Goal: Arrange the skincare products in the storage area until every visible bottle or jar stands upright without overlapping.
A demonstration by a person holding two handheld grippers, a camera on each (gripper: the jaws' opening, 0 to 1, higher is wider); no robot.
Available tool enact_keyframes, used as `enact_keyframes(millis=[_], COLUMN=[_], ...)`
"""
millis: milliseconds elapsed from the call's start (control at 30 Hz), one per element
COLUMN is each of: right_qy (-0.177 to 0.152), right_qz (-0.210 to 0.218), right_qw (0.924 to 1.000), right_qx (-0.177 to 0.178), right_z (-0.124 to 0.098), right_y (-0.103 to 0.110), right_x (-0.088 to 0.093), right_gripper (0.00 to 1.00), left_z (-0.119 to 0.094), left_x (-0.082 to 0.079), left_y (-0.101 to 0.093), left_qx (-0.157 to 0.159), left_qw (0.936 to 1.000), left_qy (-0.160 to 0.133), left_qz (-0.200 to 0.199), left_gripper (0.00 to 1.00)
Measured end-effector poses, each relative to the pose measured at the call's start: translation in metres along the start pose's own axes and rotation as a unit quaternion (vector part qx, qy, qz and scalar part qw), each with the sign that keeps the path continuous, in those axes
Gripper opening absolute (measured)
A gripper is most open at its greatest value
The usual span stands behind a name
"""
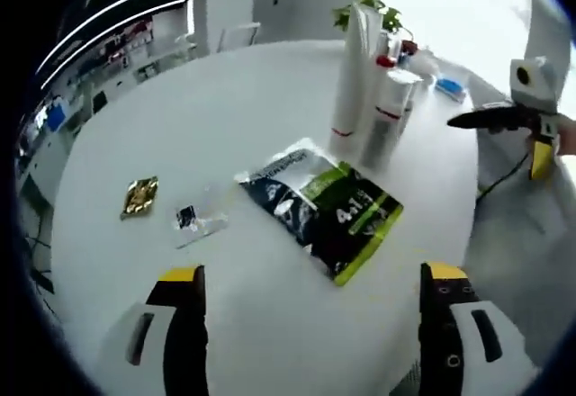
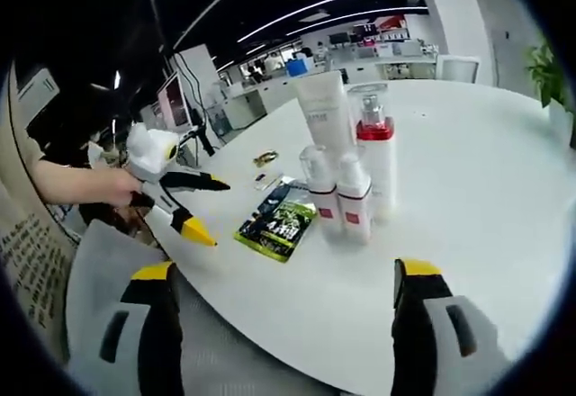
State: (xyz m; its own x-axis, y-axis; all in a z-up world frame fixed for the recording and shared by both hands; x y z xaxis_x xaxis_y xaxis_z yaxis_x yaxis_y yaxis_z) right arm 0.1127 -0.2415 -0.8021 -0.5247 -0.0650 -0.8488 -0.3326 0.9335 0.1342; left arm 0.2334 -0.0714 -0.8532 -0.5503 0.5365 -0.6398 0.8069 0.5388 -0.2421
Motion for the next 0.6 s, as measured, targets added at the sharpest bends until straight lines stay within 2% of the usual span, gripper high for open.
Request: enact_keyframes(millis=[200, 300, 600], right_qy=[0.003, 0.004, 0.007], right_qz=[-0.009, -0.01, -0.019], right_qw=[0.9999, 0.9999, 0.9997], right_qx=[-0.007, -0.007, -0.011], right_z=[0.0, -0.001, -0.002], right_y=[0.003, 0.003, 0.004], right_x=[0.002, 0.002, 0.004], right_gripper=[0.99, 0.99, 0.98], left_z=[-0.026, -0.031, -0.039], left_x=[0.021, 0.029, 0.034], left_y=[0.0, 0.002, 0.005], left_qx=[-0.015, -0.023, -0.039], left_qw=[0.9983, 0.9976, 0.9957], left_qy=[-0.02, -0.021, -0.032], left_qz=[-0.053, -0.061, -0.078], left_gripper=[0.97, 0.97, 0.97])
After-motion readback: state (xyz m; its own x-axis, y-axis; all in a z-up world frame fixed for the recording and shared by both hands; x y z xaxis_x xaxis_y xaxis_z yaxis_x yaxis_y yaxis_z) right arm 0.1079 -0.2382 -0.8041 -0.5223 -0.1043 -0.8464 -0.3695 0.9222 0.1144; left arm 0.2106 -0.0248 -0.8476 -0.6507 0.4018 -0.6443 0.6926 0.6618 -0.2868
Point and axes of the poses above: the point that each gripper's makers call its tool centre point, and the gripper's own axes: z roughly forward along the fingers, y roughly to its left, x roughly out of its underside, the point moved 1 cm from there along -z, roughly backward along the fingers, and after that the axes turned 11 degrees about -z, right-handed, at the moved point
